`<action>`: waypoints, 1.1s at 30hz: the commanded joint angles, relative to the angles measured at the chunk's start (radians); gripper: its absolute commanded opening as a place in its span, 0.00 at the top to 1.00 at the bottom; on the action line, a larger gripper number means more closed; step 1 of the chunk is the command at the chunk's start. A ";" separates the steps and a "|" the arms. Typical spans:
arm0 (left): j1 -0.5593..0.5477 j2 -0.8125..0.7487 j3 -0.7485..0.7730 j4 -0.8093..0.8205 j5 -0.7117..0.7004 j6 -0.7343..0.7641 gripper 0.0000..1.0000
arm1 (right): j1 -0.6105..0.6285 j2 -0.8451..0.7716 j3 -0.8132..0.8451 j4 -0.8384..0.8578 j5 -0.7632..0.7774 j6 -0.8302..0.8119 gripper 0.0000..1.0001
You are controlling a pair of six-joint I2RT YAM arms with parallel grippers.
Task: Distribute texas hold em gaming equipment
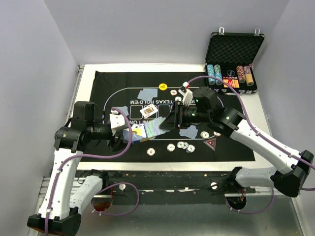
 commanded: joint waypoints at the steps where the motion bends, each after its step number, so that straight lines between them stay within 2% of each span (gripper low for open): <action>1: 0.003 0.000 0.017 0.032 0.058 -0.007 0.80 | 0.014 0.002 0.013 0.012 0.002 0.009 0.52; 10: 0.003 -0.007 0.017 0.028 0.055 -0.003 0.80 | 0.013 -0.019 0.049 -0.125 0.135 -0.052 0.44; 22: 0.004 -0.002 0.013 0.025 0.039 -0.001 0.80 | 0.011 0.017 0.010 0.061 0.009 0.038 0.46; 33: 0.004 0.004 -0.006 0.036 0.023 0.008 0.80 | 0.014 -0.021 0.040 -0.045 0.106 0.009 0.49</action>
